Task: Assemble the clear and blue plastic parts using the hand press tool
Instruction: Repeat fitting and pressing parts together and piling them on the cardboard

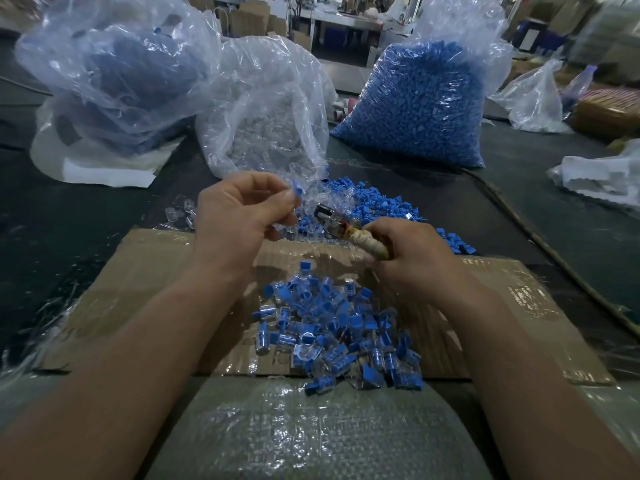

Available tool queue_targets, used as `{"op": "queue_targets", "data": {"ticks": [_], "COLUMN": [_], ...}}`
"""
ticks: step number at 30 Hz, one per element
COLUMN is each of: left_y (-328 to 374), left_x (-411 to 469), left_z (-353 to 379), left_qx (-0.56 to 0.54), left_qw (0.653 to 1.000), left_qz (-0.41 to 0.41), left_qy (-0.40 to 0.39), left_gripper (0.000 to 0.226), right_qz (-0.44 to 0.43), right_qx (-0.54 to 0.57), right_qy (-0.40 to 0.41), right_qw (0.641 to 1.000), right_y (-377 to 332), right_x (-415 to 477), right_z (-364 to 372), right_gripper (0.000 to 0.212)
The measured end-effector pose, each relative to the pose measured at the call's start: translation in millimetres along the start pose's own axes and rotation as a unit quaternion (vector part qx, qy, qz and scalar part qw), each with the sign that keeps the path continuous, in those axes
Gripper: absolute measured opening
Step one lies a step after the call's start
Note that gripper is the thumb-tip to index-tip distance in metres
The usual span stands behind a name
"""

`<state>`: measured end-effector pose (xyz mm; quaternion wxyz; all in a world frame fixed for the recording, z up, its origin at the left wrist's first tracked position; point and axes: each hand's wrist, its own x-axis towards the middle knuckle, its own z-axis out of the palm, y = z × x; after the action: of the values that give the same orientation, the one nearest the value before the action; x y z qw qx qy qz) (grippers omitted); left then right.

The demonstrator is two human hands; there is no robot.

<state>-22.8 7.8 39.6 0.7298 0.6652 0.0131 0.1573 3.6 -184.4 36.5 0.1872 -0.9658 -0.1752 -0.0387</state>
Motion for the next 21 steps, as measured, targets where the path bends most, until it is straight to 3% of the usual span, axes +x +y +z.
{"op": "queue_targets", "data": {"ticks": [3, 7, 13, 17, 21], "left_y": [2.8, 3.9, 5.9, 0.7, -9.8], "left_x": [-6.3, -11.6, -13.8, -4.3, 14.9], "left_z": [3.3, 6.4, 7.1, 3.3, -6.9], "left_qx": [0.012, 0.049, 0.072, 0.060, 0.117], "left_qw": [0.995, 0.976, 0.951, 0.984, 0.993], "left_qz": [-0.031, -0.053, -0.059, -0.041, 0.015], "left_qy": [-0.090, -0.207, -0.295, -0.162, 0.007], "left_gripper": [0.003, 0.005, 0.011, 0.009, 0.018], "right_qz": [0.020, 0.050, 0.051, 0.063, 0.072], "right_qx": [0.004, 0.001, -0.009, 0.031, 0.054], "right_qy": [-0.023, -0.065, -0.113, -0.152, -0.152], "right_qw": [1.000, 0.997, 0.992, 0.986, 0.984], "right_y": [1.8, 2.0, 3.3, 6.7, 12.7], "right_x": [-0.5, -0.2, 1.3, -0.1, -0.3], "right_z": [-2.7, -5.1, -5.8, -8.2, -8.7], "right_gripper": [0.025, 0.041, 0.052, 0.065, 0.058]}}
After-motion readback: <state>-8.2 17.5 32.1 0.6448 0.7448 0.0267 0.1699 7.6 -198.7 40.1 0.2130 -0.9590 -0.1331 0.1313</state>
